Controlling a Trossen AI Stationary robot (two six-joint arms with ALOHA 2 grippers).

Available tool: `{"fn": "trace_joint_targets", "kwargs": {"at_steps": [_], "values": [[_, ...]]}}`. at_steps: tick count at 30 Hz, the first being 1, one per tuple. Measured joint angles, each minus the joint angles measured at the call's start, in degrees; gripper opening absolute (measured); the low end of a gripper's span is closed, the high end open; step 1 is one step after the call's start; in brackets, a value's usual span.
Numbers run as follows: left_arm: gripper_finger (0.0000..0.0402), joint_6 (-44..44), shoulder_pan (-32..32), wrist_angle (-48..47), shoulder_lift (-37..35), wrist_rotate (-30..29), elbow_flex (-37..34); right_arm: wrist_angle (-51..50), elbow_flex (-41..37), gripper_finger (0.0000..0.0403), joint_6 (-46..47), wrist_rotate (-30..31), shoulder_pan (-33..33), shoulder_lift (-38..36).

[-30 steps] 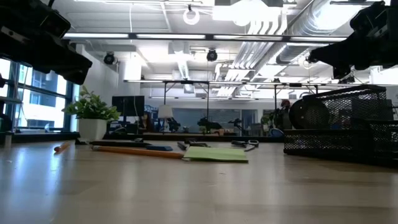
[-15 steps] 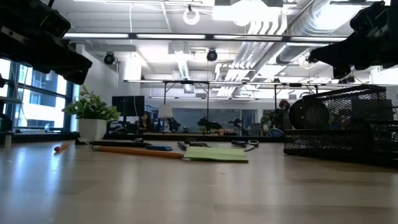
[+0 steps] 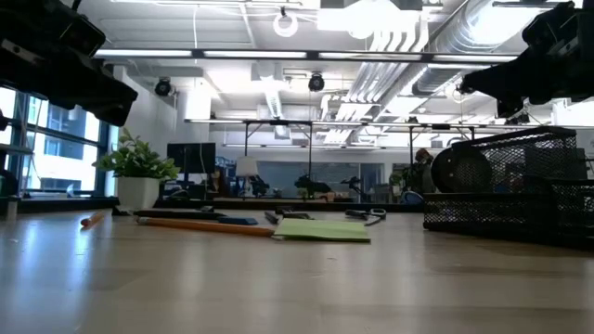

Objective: Pick and place office supplies into organizer

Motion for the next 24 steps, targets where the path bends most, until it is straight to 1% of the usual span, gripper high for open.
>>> {"fn": "trace_joint_targets", "kwargs": {"at_steps": [18, 21, 24], "values": [[0.0019, -1.0, 0.0, 0.7, 0.0, 0.3, 0.0, 0.0, 0.0, 0.0, 0.0, 0.0, 0.0, 0.0], [0.0019, -1.1, 0.0, 4.3, 0.0, -1.5, 0.0, 0.0, 0.0, 0.0, 0.0, 0.0, 0.0, 0.0], [0.0019, -1.9, 0.0, 9.8, 0.0, -1.7, 0.0, 0.1, 0.0, 0.0, 0.4, 0.0, 0.0, 0.0]]}}
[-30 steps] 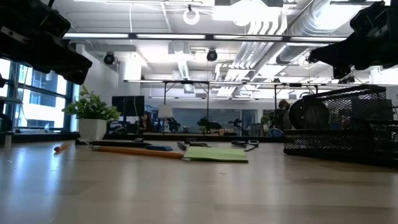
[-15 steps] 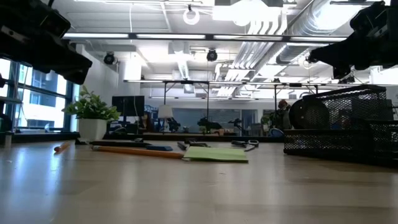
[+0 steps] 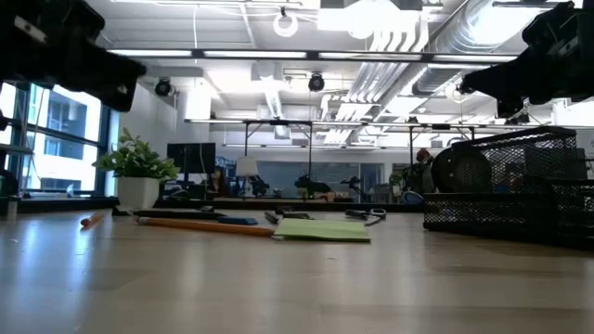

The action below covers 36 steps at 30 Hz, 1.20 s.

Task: Pick and place office supplies into organizer
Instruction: Put the black scissors into the black desk organizer

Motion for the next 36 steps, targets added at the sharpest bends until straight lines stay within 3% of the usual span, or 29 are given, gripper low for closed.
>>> {"fn": "trace_joint_targets", "kwargs": {"at_steps": [7, 16, 23, 27, 32, 36], "values": [[0.0019, -1.2, 0.0, 9.9, 0.0, 0.0, 0.0, 5.4, -0.1, 0.0, -3.3, 0.0, 0.0, 0.0], [0.0019, -2.2, 0.0, 15.4, 0.0, -4.1, 0.0, 7.1, -0.1, 0.0, 8.6, 0.0, 0.0, 0.0], [0.0019, -7.3, 0.0, 17.2, 0.0, -2.3, 0.0, 7.6, -0.1, 0.0, 2.2, 0.7, -0.1, 0.0], [0.0019, -7.3, 0.0, 21.9, 1.2, -6.8, 0.1, 10.9, 0.0, 0.0, 1.9, 5.1, -0.8, 0.1], [0.0019, -2.4, 0.0, 18.8, 8.7, -12.0, 6.6, 11.2, 2.4, 0.0003, 1.6, 10.1, -3.3, 4.9], [0.0019, 0.8, 0.0, 14.9, 21.3, -15.3, 12.9, 11.3, 2.8, 0.0024, 4.8, 14.3, -5.5, 13.3]]}}
